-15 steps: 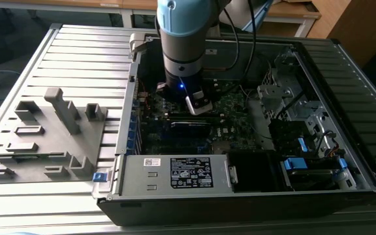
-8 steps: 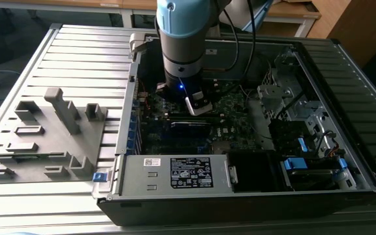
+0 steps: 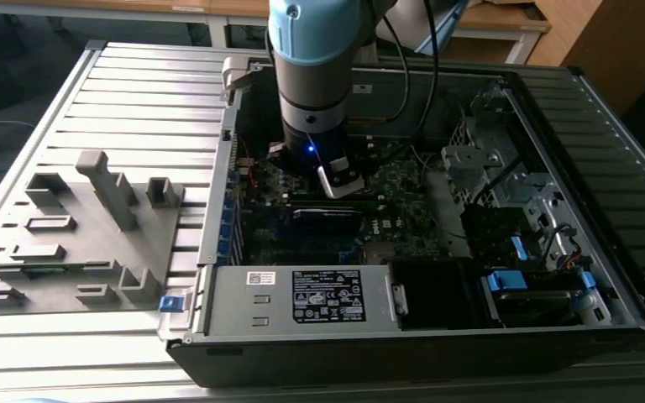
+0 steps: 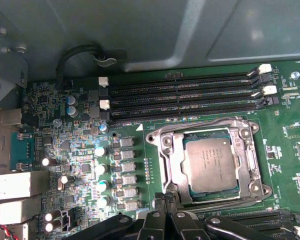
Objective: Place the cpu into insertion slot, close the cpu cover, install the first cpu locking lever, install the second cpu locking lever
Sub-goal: 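Install the second cpu locking lever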
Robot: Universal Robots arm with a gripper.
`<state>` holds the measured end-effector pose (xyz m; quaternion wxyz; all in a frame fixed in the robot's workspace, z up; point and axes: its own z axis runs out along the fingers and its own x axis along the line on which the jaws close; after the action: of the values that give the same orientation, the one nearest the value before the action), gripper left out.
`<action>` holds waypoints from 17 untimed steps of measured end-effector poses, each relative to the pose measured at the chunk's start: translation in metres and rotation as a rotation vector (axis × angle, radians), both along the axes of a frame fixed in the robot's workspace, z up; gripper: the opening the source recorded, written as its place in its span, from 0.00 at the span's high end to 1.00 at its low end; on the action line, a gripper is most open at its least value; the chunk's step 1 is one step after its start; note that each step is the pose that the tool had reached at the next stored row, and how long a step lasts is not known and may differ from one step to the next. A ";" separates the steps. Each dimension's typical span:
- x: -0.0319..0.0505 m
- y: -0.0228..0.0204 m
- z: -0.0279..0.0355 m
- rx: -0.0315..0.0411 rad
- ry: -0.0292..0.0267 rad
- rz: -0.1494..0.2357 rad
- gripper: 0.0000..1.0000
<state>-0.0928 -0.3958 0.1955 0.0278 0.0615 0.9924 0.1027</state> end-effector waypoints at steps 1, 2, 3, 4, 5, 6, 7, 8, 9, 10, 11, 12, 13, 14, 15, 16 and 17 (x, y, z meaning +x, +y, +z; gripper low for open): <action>0.0000 0.0000 0.0000 0.0001 0.0000 0.000 0.89; 0.0000 0.0000 0.0000 0.0000 0.0000 0.000 0.89; 0.0000 0.0000 -0.0001 0.0000 0.0000 0.000 0.89; 0.0000 0.0000 -0.0001 0.0000 0.0000 0.000 0.89; 0.0000 0.0000 -0.0001 0.0000 0.0000 0.000 0.89; 0.0000 0.0000 -0.0001 0.0003 -0.0001 0.000 0.89; 0.0000 0.0000 -0.0001 0.0004 -0.0001 0.000 0.89; 0.0000 0.0000 -0.0001 0.0004 -0.0001 0.000 0.89; 0.0000 0.0000 -0.0001 0.0004 -0.0001 0.000 0.89; -0.0001 -0.0001 -0.0001 0.0004 -0.0001 0.000 0.89; -0.0001 -0.0001 -0.0001 0.0004 -0.0001 0.000 0.89; -0.0001 -0.0001 -0.0001 0.0004 0.0000 0.000 0.89; -0.0002 -0.0004 -0.0001 0.0005 -0.0001 0.000 0.89; -0.0005 -0.0005 -0.0001 0.0007 -0.0001 0.000 0.89; -0.0010 -0.0007 -0.0002 0.0013 0.0000 0.000 0.89; -0.0015 -0.0008 -0.0003 0.0021 0.0001 0.000 0.89; -0.0017 -0.0009 -0.0005 0.0034 0.0000 0.000 0.89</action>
<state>-0.0945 -0.3967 0.1950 0.0277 0.0616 0.9922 0.1044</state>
